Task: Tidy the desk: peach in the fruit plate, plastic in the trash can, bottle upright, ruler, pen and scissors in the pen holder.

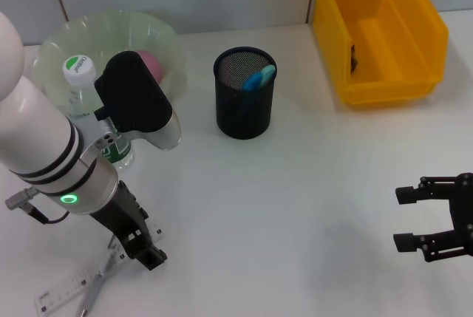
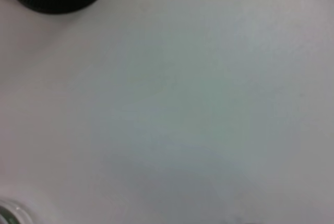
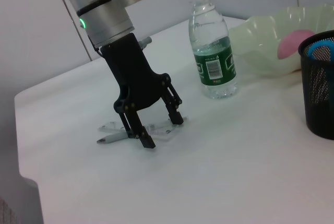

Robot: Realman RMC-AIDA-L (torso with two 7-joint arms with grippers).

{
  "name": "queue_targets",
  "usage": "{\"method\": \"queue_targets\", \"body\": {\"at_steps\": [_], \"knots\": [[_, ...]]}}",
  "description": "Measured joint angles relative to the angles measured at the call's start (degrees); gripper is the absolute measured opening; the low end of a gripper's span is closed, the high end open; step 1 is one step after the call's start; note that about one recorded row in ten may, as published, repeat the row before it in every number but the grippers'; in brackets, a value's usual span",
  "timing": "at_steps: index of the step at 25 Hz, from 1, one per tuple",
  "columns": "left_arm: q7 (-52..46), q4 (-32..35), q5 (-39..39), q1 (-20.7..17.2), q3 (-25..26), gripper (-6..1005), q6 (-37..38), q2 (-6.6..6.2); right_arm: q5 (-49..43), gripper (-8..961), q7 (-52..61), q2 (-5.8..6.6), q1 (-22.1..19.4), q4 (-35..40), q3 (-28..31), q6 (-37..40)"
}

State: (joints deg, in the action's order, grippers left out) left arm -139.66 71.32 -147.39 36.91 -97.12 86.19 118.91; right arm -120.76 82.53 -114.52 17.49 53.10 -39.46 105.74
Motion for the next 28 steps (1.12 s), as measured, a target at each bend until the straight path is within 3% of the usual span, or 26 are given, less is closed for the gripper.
{"method": "queue_targets", "body": {"at_steps": [28], "knots": [[0.6, -0.3, 0.0, 0.0, -0.1, 732, -0.2, 0.09, 0.0, 835, -0.2, -0.02, 0.0, -0.2, 0.0, -0.2]]}}
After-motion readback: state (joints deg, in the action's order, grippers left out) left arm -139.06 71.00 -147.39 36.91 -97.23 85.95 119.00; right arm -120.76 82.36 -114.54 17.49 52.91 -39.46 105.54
